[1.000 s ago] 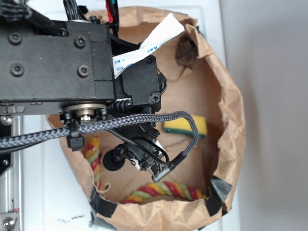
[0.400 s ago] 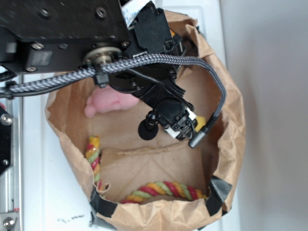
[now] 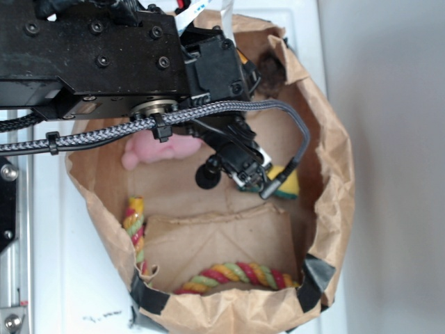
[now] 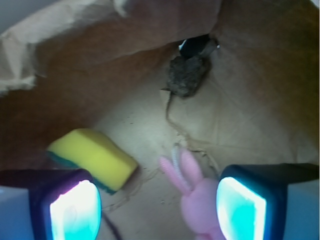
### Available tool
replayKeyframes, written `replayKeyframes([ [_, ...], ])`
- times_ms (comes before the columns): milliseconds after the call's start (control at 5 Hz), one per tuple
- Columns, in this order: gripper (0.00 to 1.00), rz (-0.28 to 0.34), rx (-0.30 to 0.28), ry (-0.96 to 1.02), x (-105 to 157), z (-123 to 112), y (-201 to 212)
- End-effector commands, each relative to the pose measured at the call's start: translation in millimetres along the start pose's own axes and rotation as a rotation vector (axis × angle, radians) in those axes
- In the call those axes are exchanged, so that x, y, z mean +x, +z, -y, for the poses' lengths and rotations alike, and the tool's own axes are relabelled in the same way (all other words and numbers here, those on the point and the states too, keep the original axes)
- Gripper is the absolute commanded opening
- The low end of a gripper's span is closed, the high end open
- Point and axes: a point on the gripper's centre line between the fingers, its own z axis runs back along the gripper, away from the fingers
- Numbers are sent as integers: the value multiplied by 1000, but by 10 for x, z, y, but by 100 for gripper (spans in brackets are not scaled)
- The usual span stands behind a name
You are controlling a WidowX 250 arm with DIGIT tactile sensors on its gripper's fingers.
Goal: Grab the rock.
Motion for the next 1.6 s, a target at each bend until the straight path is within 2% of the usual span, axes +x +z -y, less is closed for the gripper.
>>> replayKeyframes([
  [0,100,72,27,-19,233,-180,78],
  [200,100,79,0,56,259,-119,144],
  [400,100,94,-13,151,538,-218,141],
  [600,100,126,-7,103,597,-149,142],
  [1400,100,126,-7,103,597,-149,142],
])
